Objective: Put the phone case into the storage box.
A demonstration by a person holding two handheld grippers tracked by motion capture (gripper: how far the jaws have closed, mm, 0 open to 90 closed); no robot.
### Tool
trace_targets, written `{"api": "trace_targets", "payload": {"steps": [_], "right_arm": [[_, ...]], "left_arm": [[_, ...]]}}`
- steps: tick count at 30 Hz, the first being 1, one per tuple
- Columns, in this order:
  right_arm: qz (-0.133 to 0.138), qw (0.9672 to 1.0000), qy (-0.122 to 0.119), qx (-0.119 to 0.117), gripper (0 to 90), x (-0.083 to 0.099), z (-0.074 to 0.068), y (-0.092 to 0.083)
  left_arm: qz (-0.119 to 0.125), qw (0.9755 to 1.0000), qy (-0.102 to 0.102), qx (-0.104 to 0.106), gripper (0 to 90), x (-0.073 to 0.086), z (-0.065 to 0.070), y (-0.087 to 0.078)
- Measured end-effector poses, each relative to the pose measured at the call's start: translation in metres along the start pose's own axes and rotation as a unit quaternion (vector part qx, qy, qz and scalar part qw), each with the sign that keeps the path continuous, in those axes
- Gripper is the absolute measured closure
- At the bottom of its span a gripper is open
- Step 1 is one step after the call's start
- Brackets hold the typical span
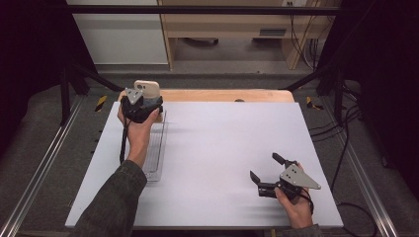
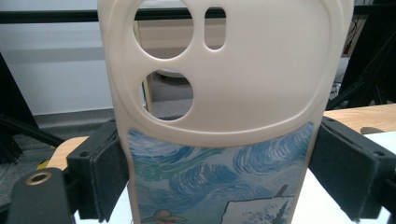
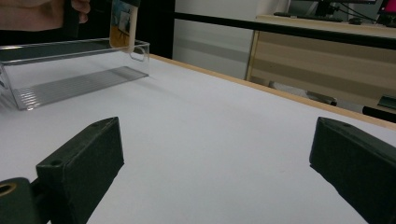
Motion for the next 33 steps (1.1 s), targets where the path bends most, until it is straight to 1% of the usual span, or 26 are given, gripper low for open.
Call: {"api": "trace_targets", "payload": {"steps": [3, 7, 8, 9, 12, 18, 26, 33], "right_arm": [[0.0, 1.0, 0.0, 0.0, 3.0, 0.0, 0.0, 0.0], [0.002, 1.0, 0.002, 0.0, 2.9, 0.0, 0.0, 0.0], [0.002, 1.0, 0.002, 0.0, 2.9, 0.0, 0.0, 0.0], [0.003, 1.0, 0.002, -0.001, 2.9, 0.0, 0.0, 0.0], [0.003, 1.0, 0.003, -0.001, 2.9, 0.0, 0.0, 0.0], [0.003, 1.0, 0.004, -0.002, 3.0, 0.0, 0.0, 0.0], [0.002, 1.0, 0.004, -0.002, 2.9, 0.0, 0.0, 0.0], [0.001, 1.0, 0.004, -0.002, 2.9, 0.001, 0.0, 0.001]], "left_arm": [[-0.003, 1.0, -0.003, 0.001, 11.9, 0.001, 0.0, 0.002], [-0.005, 1.0, -0.002, -0.001, 11.9, 0.003, 0.0, 0.003], [-0.006, 1.0, -0.003, -0.002, 11.9, 0.004, 0.0, 0.004], [-0.009, 0.9999, -0.008, -0.001, 11.9, 0.005, -0.001, 0.005], [-0.009, 0.9999, -0.014, 0.001, 11.9, 0.006, -0.002, 0.006], [-0.014, 0.9997, -0.017, 0.0, 11.8, 0.008, -0.002, 0.008], [-0.019, 0.9997, -0.013, -0.004, 11.8, 0.012, -0.002, 0.012], [-0.022, 0.9996, -0.014, -0.006, 11.8, 0.015, -0.002, 0.015]]}}
Point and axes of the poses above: each handheld gripper's, and its own axes: y roughly forward along the jaws, x roughly out of its underside, z roughly to its right, the point moved 7 cm from there along y, roughly forward along the jaws, and after that the axes turned 5 degrees about -x, right-handed, at the moved point
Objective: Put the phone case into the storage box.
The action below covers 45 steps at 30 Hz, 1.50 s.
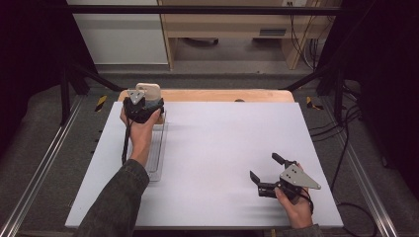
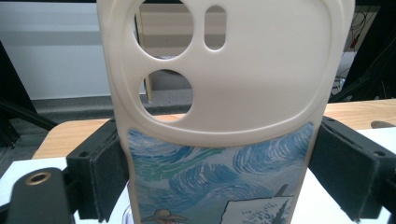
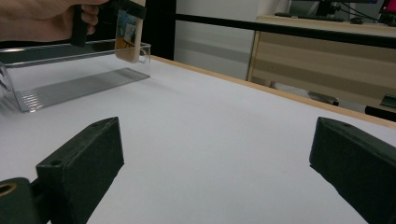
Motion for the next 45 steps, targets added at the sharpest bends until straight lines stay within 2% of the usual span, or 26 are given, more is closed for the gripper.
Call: {"api": "trace_targets", "payload": {"steps": [18, 23, 31, 45], "right_arm": [[0.0, 1.0, -0.001, 0.0, 2.9, 0.0, 0.0, 0.0], [-0.002, 1.0, -0.001, 0.0, 2.9, 0.0, 0.0, 0.0], [-0.003, 1.0, -0.002, -0.001, 2.9, 0.001, -0.001, 0.001], [-0.003, 1.0, -0.002, -0.002, 2.9, 0.001, -0.002, 0.001]], "left_arm": [[-0.005, 0.9999, 0.014, -0.001, 11.8, 0.003, 0.001, 0.002], [-0.009, 0.9999, 0.01, -0.003, 11.7, 0.005, -0.003, 0.004], [-0.012, 0.9999, 0.005, 0.002, 11.7, 0.006, 0.0, 0.005], [-0.02, 0.9997, 0.015, 0.004, 11.6, 0.011, 0.002, 0.007]]}}
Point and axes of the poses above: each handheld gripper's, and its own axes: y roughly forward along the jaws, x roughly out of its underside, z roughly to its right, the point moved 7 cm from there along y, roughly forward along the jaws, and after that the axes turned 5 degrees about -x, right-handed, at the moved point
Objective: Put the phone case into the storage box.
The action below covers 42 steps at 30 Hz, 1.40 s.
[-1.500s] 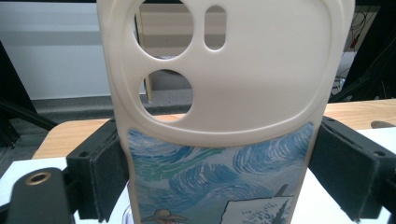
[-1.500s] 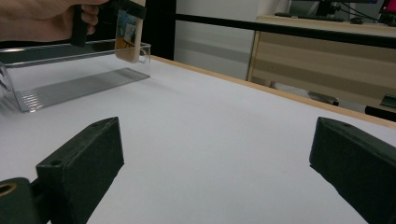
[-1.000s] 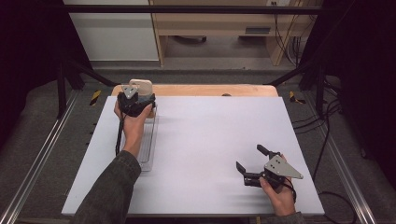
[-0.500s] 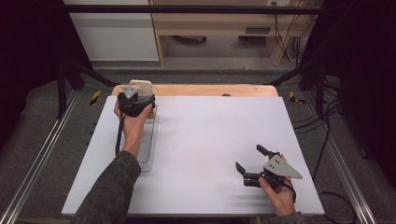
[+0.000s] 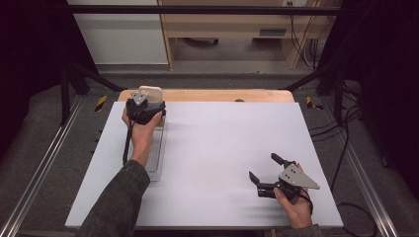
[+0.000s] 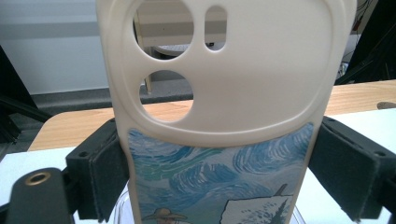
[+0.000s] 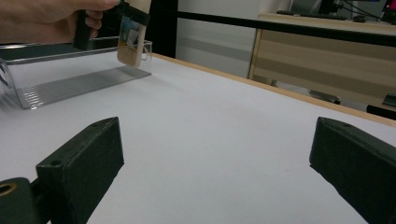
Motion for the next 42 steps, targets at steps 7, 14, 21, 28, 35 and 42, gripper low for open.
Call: {"api": "trace_targets", "payload": {"steps": [7, 14, 21, 28, 35, 42], "right_arm": [[0.0, 1.0, 0.0, 0.0, 2.9, 0.0, 0.0, 0.0], [-0.001, 1.0, 0.0, 0.0, 2.9, 0.0, 0.0, 0.0], [-0.001, 1.0, 0.001, 0.0, 2.9, 0.0, 0.0, 0.0], [-0.002, 1.0, 0.001, -0.001, 2.9, 0.001, 0.0, 0.0], [-0.002, 1.0, 0.002, -0.001, 2.9, 0.001, 0.0, 0.0], [-0.004, 1.0, 0.001, 0.0, 2.9, 0.001, 0.0, 0.001]], "left_arm": [[-0.002, 1.0, 0.001, -0.001, 11.6, 0.001, -0.001, 0.001], [-0.007, 0.9999, 0.008, -0.002, 11.6, 0.003, -0.001, 0.001], [-0.011, 0.9999, 0.007, -0.003, 11.6, 0.006, -0.001, 0.003], [-0.013, 0.9999, 0.002, -0.001, 11.6, 0.008, 0.0, 0.003], [-0.016, 0.9999, -0.002, 0.0, 11.6, 0.01, -0.001, 0.004], [-0.016, 0.9999, -0.006, 0.001, 11.6, 0.012, 0.0, 0.005]]}}
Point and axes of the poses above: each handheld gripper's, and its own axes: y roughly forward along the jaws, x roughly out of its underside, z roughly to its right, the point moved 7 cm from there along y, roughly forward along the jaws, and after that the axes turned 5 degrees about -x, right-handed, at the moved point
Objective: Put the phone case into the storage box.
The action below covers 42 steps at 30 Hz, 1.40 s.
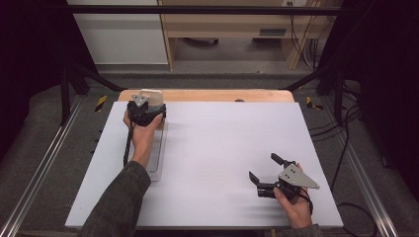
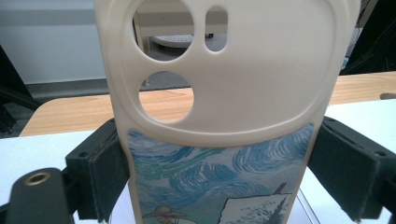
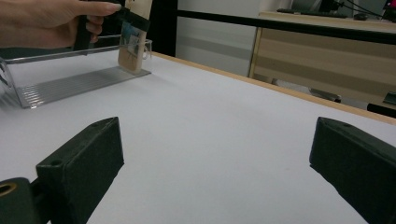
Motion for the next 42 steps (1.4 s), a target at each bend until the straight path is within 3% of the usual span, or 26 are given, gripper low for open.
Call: {"api": "trace_targets", "payload": {"steps": [22, 42], "right_arm": [[-0.002, 1.0, 0.001, -0.001, 2.9, 0.0006, -0.0004, 0.0004], [-0.003, 1.0, 0.002, -0.001, 2.9, 0.0009, -0.0009, 0.0007]], "left_arm": [[-0.006, 0.9999, -0.008, -0.003, 11.4, -0.0001, -0.0023, 0.0014], [-0.017, 0.9998, -0.002, -0.003, 11.0, -0.0014, -0.0025, 0.0041]]}}
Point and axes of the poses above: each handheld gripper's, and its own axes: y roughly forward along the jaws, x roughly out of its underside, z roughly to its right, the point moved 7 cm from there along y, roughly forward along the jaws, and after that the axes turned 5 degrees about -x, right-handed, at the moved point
